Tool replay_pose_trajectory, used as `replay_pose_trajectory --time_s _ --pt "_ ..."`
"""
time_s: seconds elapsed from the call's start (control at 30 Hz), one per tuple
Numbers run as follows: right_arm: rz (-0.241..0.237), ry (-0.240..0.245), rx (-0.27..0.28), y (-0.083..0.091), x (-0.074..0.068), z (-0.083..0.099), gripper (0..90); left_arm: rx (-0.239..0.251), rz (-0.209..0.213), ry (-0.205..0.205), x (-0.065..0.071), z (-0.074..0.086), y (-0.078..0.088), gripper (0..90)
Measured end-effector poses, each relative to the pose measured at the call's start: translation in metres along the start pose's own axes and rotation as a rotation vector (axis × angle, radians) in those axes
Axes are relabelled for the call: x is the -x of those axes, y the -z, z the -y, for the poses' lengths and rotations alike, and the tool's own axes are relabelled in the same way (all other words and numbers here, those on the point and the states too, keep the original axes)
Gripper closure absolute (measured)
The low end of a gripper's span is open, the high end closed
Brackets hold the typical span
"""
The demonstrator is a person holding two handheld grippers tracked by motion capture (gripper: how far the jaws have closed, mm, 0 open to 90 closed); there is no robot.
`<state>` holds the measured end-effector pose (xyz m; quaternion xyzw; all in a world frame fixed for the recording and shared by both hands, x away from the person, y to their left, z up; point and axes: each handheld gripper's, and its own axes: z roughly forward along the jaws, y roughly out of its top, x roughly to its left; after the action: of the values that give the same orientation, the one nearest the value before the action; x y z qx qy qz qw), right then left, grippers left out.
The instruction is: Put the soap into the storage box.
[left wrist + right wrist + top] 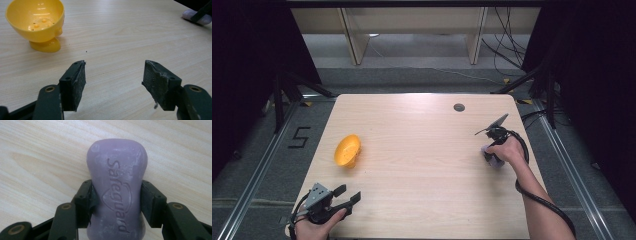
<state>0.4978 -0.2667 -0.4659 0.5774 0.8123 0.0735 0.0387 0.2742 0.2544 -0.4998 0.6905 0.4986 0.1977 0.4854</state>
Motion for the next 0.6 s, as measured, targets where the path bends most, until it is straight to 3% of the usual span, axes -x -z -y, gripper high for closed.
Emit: replay_pose_trajectory --time_s 0.13,0.17,0.33,0.6 --pt "-0.015 -0.013 -0.008 -0.0010 -0.0006 0.0012 50.0 -0.002 0.003 -0.005 -0.0001 -0.0001 -0.0004 34.1" --pt "-0.009 0.006 -0.010 -0.0008 0.0008 0.0009 50.0 -0.001 0.004 -0.004 0.0000 -0.0001 -0.0004 34.1" --pt "-0.001 0.003 0.002 -0.0015 0.0004 0.0013 50.0 0.001 0.000 -0.001 -0.0003 0.0000 0.0001 34.1" --pt "0.000 0.070 0.013 0.0034 0.0004 0.0037 50.1 0.002 0.000 -0.002 -0.0004 -0.0001 0.0002 34.1"
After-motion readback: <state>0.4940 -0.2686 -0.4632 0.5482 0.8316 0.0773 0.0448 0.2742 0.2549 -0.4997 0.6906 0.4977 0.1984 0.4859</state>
